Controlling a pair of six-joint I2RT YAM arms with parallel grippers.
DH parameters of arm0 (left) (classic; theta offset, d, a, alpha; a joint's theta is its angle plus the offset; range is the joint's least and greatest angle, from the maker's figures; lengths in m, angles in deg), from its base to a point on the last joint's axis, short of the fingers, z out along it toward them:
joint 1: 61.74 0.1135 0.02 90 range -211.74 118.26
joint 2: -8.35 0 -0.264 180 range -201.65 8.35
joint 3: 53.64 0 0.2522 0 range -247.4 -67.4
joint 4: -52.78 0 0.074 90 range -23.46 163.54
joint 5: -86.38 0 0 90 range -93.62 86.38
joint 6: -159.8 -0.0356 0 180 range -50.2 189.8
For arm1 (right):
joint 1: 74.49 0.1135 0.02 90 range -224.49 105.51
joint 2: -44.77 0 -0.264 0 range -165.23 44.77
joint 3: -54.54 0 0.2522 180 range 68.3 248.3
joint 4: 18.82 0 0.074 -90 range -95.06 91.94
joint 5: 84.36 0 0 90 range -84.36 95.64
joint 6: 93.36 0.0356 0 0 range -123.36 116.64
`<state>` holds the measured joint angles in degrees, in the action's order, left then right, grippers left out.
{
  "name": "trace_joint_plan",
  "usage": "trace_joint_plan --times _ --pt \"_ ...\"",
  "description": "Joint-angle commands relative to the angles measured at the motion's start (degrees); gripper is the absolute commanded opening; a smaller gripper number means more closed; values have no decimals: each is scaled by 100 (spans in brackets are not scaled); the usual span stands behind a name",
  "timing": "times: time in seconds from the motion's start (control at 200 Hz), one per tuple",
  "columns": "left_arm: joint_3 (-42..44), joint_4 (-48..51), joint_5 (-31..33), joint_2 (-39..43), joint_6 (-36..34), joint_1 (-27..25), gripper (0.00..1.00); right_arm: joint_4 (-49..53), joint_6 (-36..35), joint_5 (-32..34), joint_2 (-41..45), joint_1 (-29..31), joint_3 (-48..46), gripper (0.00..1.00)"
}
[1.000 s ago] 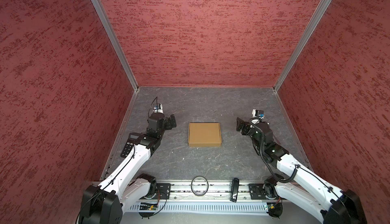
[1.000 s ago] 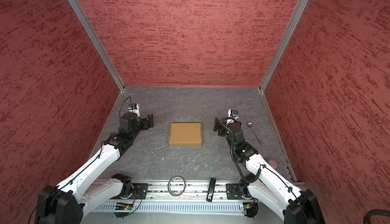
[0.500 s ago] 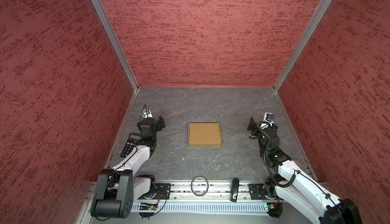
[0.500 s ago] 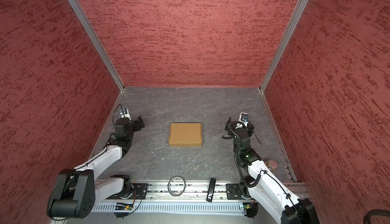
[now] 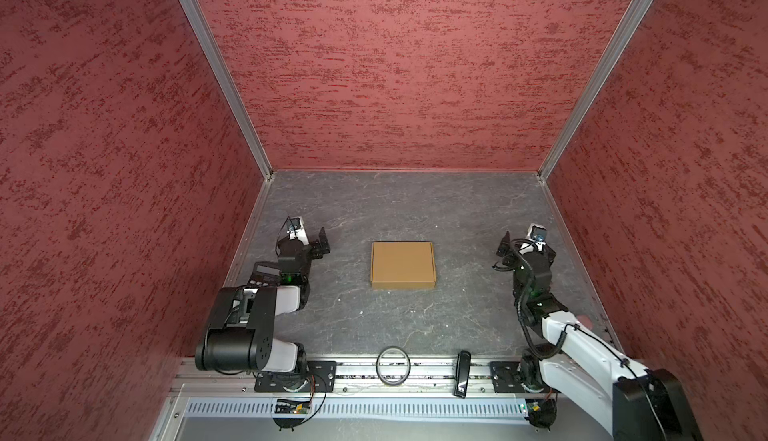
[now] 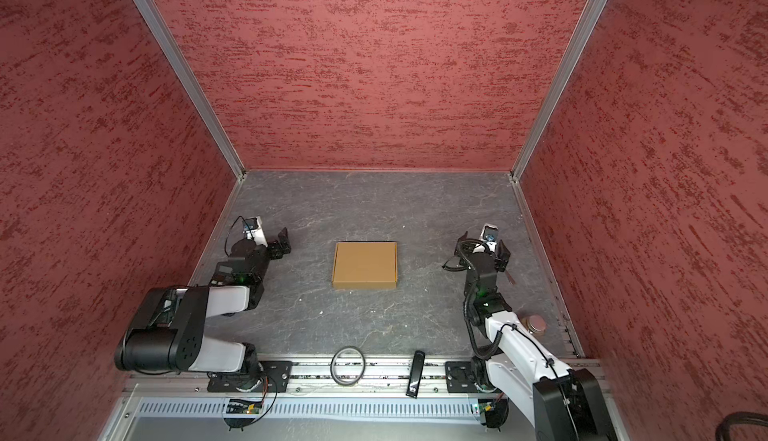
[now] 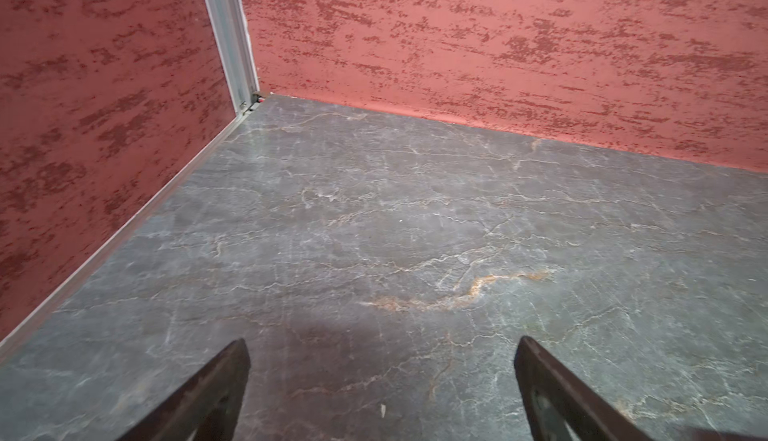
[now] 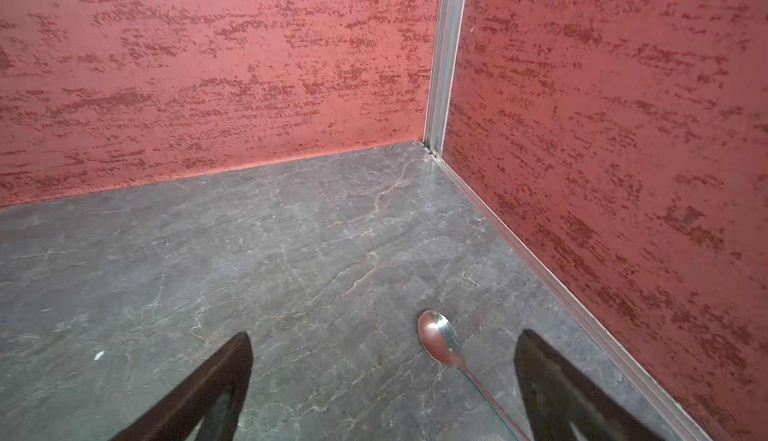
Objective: Fold the paper box
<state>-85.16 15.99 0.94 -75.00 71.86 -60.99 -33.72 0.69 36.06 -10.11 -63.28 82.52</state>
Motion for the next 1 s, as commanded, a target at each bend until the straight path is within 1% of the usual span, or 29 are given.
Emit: trace_joint_plan --times 0.0,0.09,0.205,0.321,0.406,0.586,0.761,0.847,0.877,0.922,0.937,0.997 --pt "69 -756 -216 -278 -141 37 100 -640 -67 -267 -108 -226 -85 99" --pt "88 -978 -252 -454 -183 22 100 -882 -88 -378 -239 -393 -193 99" --pt "-17 -782 -253 -448 -175 31 100 -1272 -119 -507 -414 -601 -352 99" --pt "-341 -175 -174 -466 -146 33 100 -1842 -177 -709 -644 -766 -548 99" --pt "-347 -159 -175 -455 -144 30 100 -2097 -153 -827 -875 -887 -564 99" --pt "-351 -154 -174 -463 -141 35 100 -2804 -200 -1419 -1396 -1117 -505 99" --pt "-351 -153 -161 -454 -145 25 100 -3977 -106 -1954 -2169 -1325 -498 99" --pt "-347 -157 -166 -463 -153 22 100 -4593 -32 -2193 -2794 -1410 -488 99" --pt "-347 -156 -161 -463 -151 23 100 -4836 -28 -2238 -3166 -1419 -486 99" --pt "-344 -157 -165 -457 -150 27 99 -5371 -68 -2276 -3560 -1422 -516 99" --pt "-350 -155 -161 -461 -150 20 100 -5346 -71 -2293 -3555 -1425 -515 99" --pt "-351 -151 -165 -459 -151 17 100 -4595 -20 -2283 -3261 -1436 -370 99"
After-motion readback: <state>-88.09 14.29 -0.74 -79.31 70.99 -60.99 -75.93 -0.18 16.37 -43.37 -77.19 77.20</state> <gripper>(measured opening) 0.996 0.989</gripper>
